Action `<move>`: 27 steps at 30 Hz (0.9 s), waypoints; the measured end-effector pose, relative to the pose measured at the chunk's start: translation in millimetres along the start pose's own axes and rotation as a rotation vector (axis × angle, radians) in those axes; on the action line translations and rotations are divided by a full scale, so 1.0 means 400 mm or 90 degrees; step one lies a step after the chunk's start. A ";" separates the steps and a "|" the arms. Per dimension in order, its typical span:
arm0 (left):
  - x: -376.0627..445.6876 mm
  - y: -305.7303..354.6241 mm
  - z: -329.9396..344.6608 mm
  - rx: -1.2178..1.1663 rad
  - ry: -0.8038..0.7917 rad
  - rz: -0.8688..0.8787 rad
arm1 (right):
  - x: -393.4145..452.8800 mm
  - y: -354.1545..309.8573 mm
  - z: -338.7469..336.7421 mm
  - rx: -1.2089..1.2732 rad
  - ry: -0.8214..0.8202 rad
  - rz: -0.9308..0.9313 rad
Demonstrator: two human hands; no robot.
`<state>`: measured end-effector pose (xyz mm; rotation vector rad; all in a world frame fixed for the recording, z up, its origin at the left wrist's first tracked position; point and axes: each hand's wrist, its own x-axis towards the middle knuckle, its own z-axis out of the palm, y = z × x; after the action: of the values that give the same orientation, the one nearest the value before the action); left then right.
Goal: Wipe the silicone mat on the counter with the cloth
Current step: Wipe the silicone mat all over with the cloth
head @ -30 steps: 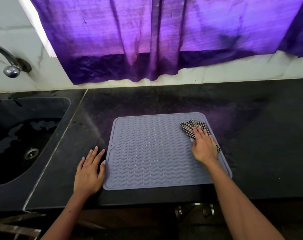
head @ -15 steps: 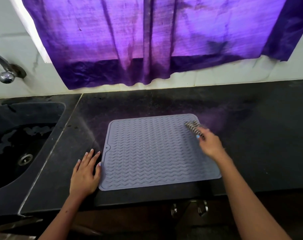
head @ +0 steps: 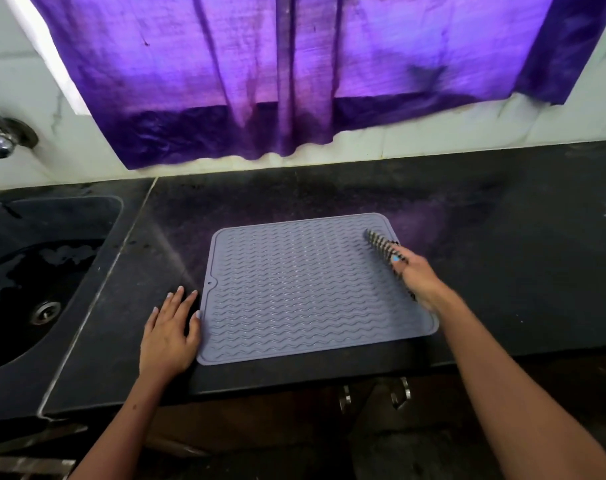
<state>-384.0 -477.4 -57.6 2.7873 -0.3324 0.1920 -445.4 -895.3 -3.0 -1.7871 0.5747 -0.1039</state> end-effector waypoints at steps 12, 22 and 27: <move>0.000 0.001 -0.001 -0.005 -0.009 0.004 | -0.174 0.098 0.089 -0.589 0.073 -0.162; -0.003 0.005 -0.005 -0.015 0.003 0.006 | -0.117 0.027 0.016 -0.201 0.032 -0.004; -0.005 0.006 -0.010 -0.018 -0.004 0.008 | -0.141 -0.042 -0.037 0.210 0.184 0.111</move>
<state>-387.1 -478.0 -53.6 2.7588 -0.3509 0.1809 -494.6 -880.8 29.7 -1.4036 0.8659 -0.3220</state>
